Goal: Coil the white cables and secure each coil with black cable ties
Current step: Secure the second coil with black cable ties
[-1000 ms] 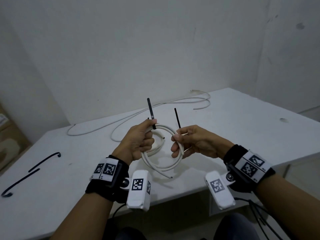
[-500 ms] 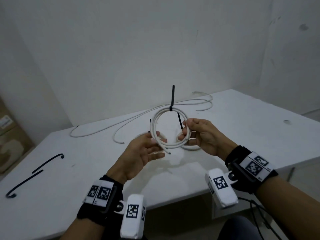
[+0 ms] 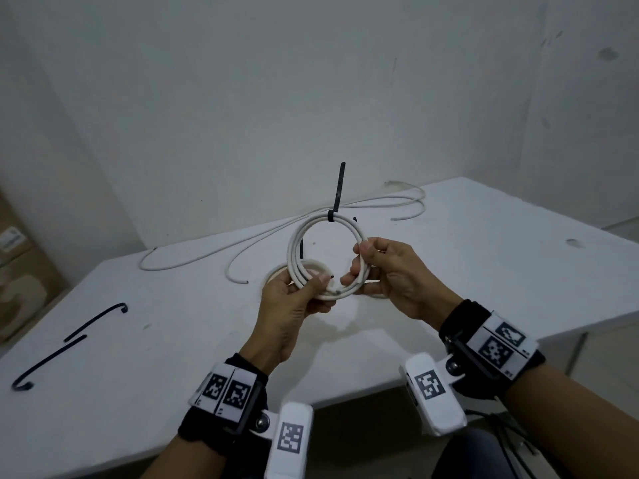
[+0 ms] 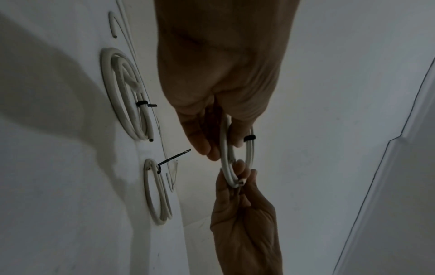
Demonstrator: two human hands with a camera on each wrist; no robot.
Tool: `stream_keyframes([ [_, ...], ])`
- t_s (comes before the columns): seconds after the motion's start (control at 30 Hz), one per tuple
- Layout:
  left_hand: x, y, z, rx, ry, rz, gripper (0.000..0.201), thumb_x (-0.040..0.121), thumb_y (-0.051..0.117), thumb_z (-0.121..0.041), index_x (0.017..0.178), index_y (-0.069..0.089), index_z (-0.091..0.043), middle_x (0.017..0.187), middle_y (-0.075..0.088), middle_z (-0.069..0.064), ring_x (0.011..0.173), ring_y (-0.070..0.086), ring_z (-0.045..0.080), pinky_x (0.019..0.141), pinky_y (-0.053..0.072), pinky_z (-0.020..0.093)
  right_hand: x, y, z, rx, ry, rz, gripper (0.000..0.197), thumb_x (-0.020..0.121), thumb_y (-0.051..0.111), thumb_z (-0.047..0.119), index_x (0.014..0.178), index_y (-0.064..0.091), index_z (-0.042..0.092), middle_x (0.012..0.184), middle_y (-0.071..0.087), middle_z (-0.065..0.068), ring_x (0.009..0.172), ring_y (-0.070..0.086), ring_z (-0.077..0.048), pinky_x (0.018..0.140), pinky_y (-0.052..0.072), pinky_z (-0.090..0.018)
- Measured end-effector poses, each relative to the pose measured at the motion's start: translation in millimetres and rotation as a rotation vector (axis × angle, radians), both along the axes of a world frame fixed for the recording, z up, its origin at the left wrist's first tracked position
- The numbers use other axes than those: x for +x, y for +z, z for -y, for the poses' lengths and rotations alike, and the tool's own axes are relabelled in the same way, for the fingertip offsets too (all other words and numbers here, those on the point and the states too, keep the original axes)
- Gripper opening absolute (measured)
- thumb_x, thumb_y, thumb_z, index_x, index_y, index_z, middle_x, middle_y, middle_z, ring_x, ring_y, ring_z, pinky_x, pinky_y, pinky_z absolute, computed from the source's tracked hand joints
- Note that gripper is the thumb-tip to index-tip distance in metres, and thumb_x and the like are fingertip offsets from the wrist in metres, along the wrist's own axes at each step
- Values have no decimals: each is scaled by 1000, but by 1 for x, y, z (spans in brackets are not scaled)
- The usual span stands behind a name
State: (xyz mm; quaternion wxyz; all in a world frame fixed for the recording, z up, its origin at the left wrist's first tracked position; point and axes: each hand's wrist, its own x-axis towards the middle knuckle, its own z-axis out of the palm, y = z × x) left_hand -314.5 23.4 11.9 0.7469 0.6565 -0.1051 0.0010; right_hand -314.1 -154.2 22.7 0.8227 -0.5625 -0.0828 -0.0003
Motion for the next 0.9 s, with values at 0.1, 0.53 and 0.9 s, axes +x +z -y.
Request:
stream_keyframes([
  [0.1, -1, 0, 2, 20, 51, 26, 20, 83, 67, -8, 100, 64, 0, 72, 72, 11, 61, 67, 24, 53, 55, 27, -2, 1, 0, 1, 2, 6, 14, 94, 52, 21, 91, 54, 7, 65, 63, -6, 65, 69, -24, 61, 57, -34],
  [0.53, -1, 0, 2, 33, 53, 19, 37, 80, 72, -9, 113, 58, 3, 95, 70, 24, 81, 70, 31, 63, 57, 32, -4, 1, -3, 37, -21, -18, 14, 94, 53, 20, 91, 54, 6, 65, 63, -6, 62, 70, -22, 64, 60, -36],
  [0.9, 5, -5, -10, 106, -11, -124, 29, 81, 70, 0, 108, 57, 2, 83, 68, 18, 66, 66, 20, 54, 55, 26, -8, -9, 11, -354, -62, -65, 32, 93, 59, 23, 103, 60, -6, 72, 66, -5, 58, 64, -21, 48, 55, -31],
])
